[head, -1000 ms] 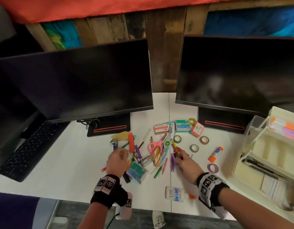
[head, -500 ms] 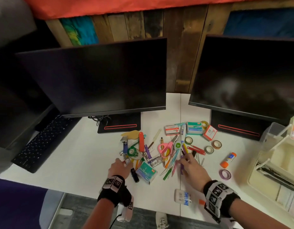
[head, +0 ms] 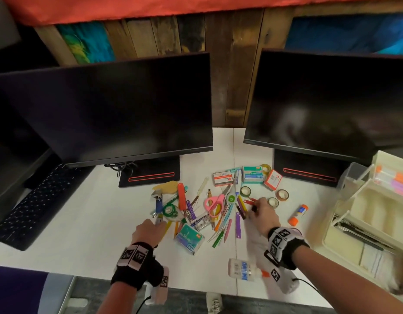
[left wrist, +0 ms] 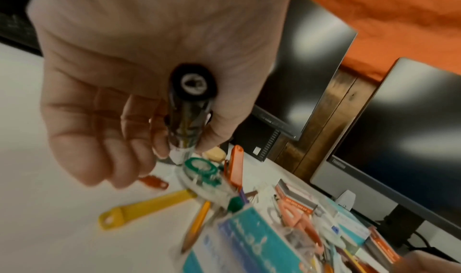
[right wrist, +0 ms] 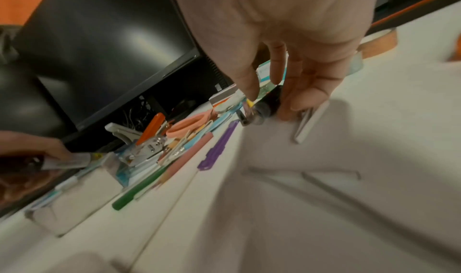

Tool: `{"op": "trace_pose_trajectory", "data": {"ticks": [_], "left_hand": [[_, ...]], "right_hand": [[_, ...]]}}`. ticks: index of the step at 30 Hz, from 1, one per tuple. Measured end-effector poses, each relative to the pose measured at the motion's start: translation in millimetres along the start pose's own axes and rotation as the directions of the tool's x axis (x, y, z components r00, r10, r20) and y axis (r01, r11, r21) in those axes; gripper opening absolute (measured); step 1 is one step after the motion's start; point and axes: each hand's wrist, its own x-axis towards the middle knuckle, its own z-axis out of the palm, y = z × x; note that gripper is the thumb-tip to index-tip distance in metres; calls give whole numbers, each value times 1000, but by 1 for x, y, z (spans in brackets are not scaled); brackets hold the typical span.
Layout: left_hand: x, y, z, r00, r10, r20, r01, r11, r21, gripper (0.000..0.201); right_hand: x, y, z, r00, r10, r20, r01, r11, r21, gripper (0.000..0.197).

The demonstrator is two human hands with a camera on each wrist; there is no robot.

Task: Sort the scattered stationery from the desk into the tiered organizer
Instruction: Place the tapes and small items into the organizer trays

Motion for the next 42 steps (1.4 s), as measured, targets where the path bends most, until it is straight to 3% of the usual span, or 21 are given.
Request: {"op": "trace_pose_trajectory", "data": {"ticks": [5, 8, 11, 14, 17, 20, 23, 24, 26, 31, 36, 42], "left_hand": [[-13, 5, -14, 997, 65, -28, -63, 994, 88, 46], [-33, 22, -17, 975, 209, -70, -205, 977, 63, 30], [-60, 49, -7, 911, 403, -87, -409, 910, -71, 21], [-82, 77, 19, 796, 604, -41, -605, 795, -47, 33], [-93, 98, 49, 696, 709, 115, -709, 704, -41, 49], [-106, 109, 77, 607, 682, 408, -760, 649, 47, 81], [-121, 110, 101, 506, 618, 601, -855, 448, 260, 92], [-125, 110, 108, 505, 610, 611, -861, 406, 307, 90], [-126, 107, 117, 548, 611, 572, -837, 399, 375, 85], [-119, 110, 122, 629, 645, 434, -778, 532, 335, 69], [-106, 126, 124, 740, 611, 281, -672, 687, 275, 71], [-102, 145, 121, 792, 587, 165, -610, 760, 225, 69]], "right_hand": [[8, -13, -2, 999, 23, 36, -22, 999, -29, 25], [10, -12, -10, 998, 46, 52, -47, 999, 27, 27], [6, -5, -25, 992, 86, 92, -106, 967, 233, 21], [0, 8, -42, 990, 103, 101, -134, 912, 389, 14], [-9, 23, -61, 996, 79, 31, -85, 887, 453, 10], [-15, 41, -78, 999, 37, -34, -19, 908, 417, 9], [-20, 59, -94, 996, 36, -87, 6, 896, 444, 16], [-22, 64, -100, 995, 42, -91, 5, 885, 466, 17], [-27, 73, -112, 994, 43, -101, 13, 870, 493, 17], [-36, 91, -123, 992, 2, -126, 57, 882, 467, 24], [-48, 97, -123, 987, -73, -141, 128, 888, 441, 28], [-58, 107, -123, 982, -110, -154, 168, 886, 433, 30]]}}
